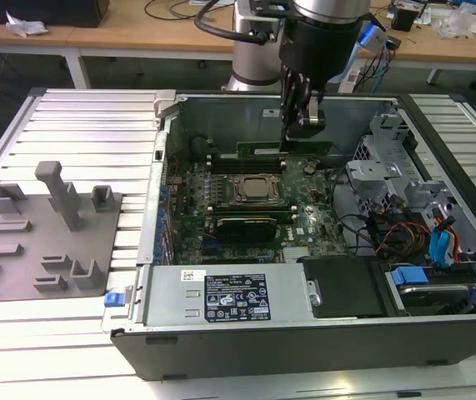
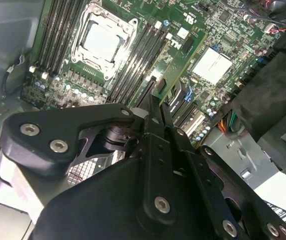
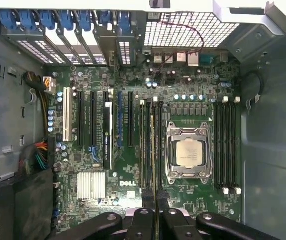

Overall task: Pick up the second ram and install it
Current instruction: 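Insert the second ram into the second slot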

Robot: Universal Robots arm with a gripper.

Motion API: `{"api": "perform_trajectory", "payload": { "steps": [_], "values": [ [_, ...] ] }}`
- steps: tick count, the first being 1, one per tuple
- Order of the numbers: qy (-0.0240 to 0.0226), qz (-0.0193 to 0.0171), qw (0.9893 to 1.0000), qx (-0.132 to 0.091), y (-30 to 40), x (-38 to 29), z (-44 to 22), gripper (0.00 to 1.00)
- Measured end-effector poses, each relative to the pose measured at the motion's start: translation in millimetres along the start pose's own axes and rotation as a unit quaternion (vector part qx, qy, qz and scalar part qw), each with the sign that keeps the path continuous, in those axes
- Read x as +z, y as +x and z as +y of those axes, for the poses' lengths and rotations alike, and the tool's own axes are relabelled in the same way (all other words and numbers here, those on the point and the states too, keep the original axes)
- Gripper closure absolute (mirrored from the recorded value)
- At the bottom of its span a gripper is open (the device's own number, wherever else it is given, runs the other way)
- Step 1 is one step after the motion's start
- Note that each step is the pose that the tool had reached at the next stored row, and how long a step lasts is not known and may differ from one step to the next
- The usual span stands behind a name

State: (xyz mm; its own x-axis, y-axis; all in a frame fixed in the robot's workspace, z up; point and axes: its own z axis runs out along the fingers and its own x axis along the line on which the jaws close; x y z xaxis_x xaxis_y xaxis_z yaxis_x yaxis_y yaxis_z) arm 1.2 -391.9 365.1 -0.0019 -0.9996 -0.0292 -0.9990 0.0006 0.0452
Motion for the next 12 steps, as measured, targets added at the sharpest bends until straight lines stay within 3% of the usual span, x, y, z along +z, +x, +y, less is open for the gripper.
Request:
{"api": "perform_trajectory", "payload": {
  "steps": [6, 10, 12],
  "values": [
    [0.0, 0.0, 1.0, 0.0, 0.2, 7.3, -0.3, 0.87],
    [0.0, -0.0002, 1.0, 0.0, 0.5, 16.6, -0.7, 0.87],
    [0.0, -0.0021, 1.0, 0.0, 0.5, 17.4, -0.6, 0.87]
  ]
}}
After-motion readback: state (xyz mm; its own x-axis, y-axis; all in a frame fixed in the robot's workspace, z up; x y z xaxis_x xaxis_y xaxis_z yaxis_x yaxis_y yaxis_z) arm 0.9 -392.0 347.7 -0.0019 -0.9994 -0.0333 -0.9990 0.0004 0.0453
